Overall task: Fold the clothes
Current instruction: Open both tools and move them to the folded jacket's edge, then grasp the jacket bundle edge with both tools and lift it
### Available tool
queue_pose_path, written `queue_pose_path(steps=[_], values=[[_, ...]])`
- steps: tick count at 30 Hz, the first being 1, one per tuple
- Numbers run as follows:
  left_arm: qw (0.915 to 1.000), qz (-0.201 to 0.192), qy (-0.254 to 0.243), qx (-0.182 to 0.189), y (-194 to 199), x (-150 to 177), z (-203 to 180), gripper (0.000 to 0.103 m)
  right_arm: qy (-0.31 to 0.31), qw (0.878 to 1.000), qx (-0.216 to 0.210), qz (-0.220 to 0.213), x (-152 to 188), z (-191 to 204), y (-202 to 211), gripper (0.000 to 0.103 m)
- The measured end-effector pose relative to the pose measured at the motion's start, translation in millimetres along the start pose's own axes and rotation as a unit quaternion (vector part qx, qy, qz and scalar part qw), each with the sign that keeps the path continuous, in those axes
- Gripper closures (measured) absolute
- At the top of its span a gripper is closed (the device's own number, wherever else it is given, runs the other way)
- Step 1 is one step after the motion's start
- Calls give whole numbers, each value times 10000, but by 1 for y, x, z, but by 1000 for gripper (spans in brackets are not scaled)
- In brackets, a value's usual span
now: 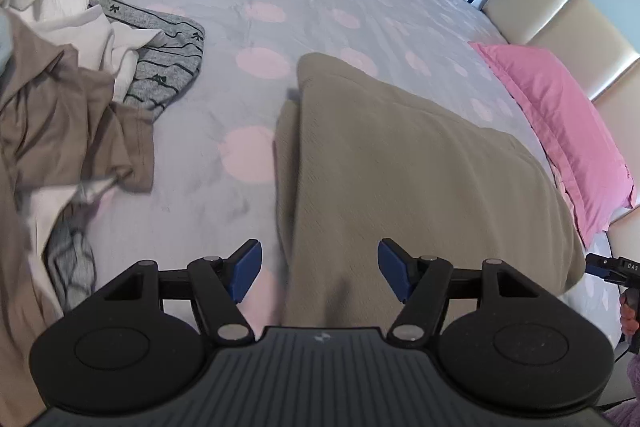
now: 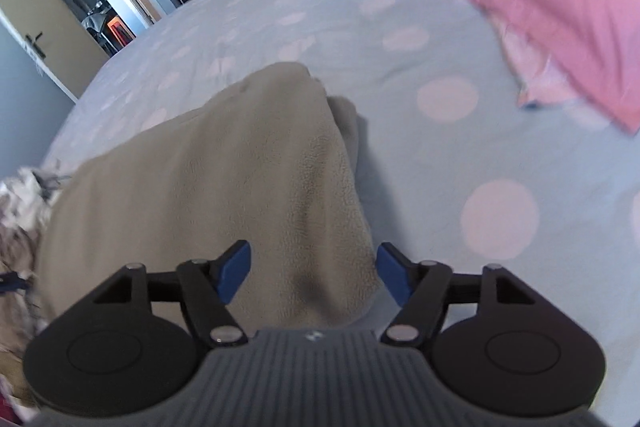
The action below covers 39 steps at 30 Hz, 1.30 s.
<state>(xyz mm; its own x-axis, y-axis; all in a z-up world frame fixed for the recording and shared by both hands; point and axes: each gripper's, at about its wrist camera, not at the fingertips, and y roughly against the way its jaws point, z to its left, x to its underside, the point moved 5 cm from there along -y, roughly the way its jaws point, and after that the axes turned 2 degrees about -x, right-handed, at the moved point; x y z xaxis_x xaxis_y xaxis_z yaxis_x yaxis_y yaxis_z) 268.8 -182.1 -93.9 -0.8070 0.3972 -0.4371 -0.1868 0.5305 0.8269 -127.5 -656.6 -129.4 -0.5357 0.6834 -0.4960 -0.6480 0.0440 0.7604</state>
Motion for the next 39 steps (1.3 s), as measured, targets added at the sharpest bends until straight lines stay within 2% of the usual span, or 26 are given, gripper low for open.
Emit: queue_pose_path(steps=[4, 7, 11, 13, 17, 24, 32, 39], values=[[9986, 228, 112, 460, -28, -18, 14, 39, 288, 9994, 44, 193, -28, -8, -13, 31], [9973, 165, 237, 674, -50, -27, 17, 39, 164, 9991, -306, 243, -48, -12, -32, 29], [9960, 400, 195, 777, -82, -29, 15, 39, 60, 9973, -578, 439, -67, -13, -69, 25], [9948, 440, 119, 908, -93, -29, 14, 39, 140, 9962, -550, 664, -70, -15, -88, 25], [9910, 481, 269, 1218, -107, -29, 21, 31, -43, 9903, -1053, 903, -69, -19, -110, 22], [9808, 821, 663, 1642, -137, -31, 30, 28, -423, 9809, -1437, 1240, -63, -25, -142, 21], [9794, 1073, 575, 1612, -157, -40, 23, 28, -456, 9755, -1568, 1478, -68, -13, -165, 21], [9833, 939, 543, 1463, -156, -38, 13, 35, -376, 9752, -1647, 1428, -70, 5, -174, 29]])
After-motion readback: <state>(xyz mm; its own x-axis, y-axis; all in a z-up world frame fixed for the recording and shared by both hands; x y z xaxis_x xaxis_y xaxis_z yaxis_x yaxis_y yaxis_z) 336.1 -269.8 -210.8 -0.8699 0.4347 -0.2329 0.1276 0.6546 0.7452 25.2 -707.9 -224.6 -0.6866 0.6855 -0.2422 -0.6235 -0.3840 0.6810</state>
